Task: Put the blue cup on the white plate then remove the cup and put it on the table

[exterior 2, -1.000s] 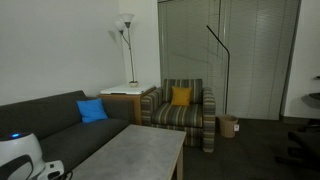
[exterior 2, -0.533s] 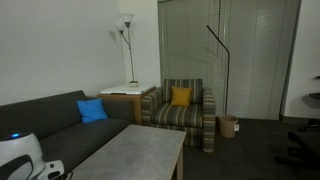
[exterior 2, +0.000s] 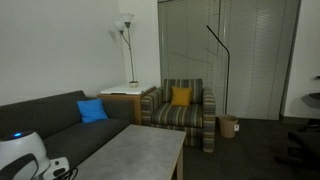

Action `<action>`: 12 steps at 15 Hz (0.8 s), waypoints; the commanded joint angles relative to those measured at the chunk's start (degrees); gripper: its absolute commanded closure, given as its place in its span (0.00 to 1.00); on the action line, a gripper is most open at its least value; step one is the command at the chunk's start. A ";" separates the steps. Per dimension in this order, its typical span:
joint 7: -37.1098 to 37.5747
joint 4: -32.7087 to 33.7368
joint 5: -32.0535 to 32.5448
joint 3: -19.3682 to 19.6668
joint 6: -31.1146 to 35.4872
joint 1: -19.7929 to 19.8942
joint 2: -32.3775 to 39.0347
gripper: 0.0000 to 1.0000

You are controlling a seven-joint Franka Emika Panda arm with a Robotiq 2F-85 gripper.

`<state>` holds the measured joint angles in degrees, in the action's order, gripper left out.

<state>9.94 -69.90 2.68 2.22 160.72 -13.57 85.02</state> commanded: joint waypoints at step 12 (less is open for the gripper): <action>6.38 -3.10 -3.34 5.50 9.56 0.94 0.04 0.97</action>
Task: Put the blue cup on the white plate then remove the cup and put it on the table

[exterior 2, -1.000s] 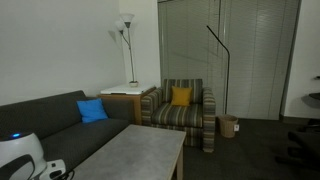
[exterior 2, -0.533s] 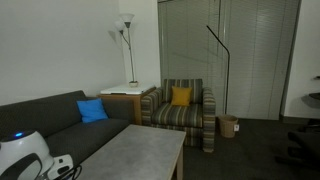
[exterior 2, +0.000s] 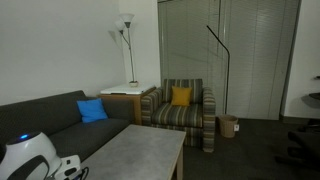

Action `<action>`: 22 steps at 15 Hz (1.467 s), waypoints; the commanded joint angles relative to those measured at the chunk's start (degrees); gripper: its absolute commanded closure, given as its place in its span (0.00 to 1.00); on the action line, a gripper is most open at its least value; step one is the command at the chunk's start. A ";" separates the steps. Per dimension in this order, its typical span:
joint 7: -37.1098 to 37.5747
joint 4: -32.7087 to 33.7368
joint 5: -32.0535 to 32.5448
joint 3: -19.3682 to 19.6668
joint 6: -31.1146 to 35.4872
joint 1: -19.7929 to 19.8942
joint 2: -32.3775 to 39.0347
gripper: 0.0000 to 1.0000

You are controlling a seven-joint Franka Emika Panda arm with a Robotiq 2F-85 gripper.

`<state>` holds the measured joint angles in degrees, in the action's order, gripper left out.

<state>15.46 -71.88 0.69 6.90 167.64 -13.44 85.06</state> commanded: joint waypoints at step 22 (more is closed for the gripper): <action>-7.82 1.31 -3.46 -7.20 -8.42 12.05 -0.51 0.97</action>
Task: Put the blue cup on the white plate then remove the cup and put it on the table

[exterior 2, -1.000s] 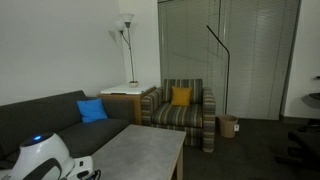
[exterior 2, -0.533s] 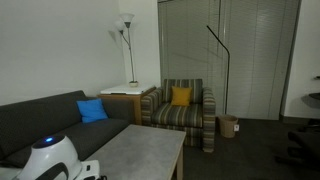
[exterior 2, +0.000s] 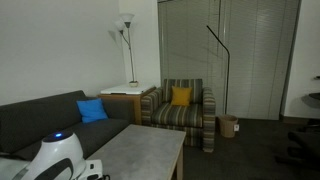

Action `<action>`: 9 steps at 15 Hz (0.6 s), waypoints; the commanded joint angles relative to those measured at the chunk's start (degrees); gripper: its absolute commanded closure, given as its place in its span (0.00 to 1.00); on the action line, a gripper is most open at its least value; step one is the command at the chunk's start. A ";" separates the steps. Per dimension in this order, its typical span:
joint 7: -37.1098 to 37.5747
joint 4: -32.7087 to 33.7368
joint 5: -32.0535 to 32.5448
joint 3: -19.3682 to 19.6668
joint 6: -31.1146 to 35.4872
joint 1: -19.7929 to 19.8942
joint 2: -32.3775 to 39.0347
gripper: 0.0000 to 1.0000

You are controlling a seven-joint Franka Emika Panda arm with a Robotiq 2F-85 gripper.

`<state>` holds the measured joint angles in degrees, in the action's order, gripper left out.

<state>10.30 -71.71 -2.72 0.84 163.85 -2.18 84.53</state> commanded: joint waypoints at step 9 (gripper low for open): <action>-2.59 1.88 -0.02 -0.56 -9.82 -0.16 -0.15 0.43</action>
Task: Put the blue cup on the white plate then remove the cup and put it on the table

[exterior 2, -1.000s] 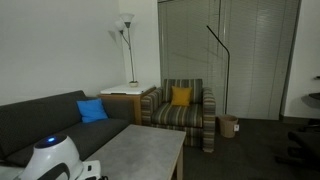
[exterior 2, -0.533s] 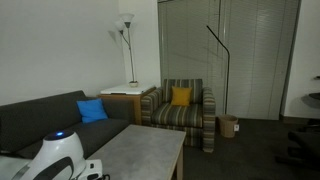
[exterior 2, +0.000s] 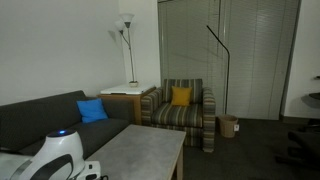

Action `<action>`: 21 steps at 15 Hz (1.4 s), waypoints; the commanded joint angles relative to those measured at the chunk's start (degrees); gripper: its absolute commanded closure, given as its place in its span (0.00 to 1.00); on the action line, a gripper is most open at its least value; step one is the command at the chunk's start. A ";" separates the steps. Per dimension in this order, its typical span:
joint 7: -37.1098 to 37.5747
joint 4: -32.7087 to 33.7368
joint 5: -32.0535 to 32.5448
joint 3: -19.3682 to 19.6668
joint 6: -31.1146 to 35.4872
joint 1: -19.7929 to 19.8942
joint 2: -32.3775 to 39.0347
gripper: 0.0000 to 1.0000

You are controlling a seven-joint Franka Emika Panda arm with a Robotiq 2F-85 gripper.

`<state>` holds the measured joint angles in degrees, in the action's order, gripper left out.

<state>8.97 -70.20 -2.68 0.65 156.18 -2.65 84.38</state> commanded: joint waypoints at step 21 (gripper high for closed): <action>5.68 -1.66 0.61 4.93 3.67 -6.77 0.06 0.00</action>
<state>12.87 -70.65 -2.55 4.17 156.94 -8.29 84.44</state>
